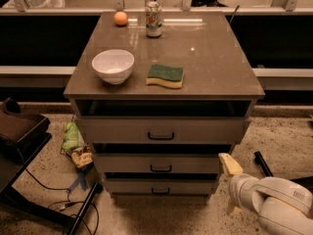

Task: Open bottom drawer

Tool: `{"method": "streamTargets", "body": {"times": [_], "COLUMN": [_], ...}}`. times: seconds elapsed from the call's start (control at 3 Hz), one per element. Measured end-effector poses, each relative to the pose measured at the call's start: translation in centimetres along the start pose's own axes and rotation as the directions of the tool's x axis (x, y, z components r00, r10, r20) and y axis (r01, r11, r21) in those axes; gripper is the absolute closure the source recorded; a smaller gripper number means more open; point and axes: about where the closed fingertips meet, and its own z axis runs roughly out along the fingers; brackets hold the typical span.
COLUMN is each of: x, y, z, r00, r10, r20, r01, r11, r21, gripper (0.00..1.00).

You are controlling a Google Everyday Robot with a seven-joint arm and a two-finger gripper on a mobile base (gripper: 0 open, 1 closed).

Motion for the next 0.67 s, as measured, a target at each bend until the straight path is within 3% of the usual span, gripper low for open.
{"method": "streamTargets", "body": {"times": [0.33,0.67], "x": [0.0,-0.2], "y": [0.1,2.7], "z": [0.1,2.4], "r00": [1.000,0.999], "r10": [0.007,0.032], "r20": [0.000,0.015], "r01": [-0.007,-0.032], "r11": [1.0000,0.9994], "r21": [-0.001,-0.016], "gripper": [0.00,0.00]}}
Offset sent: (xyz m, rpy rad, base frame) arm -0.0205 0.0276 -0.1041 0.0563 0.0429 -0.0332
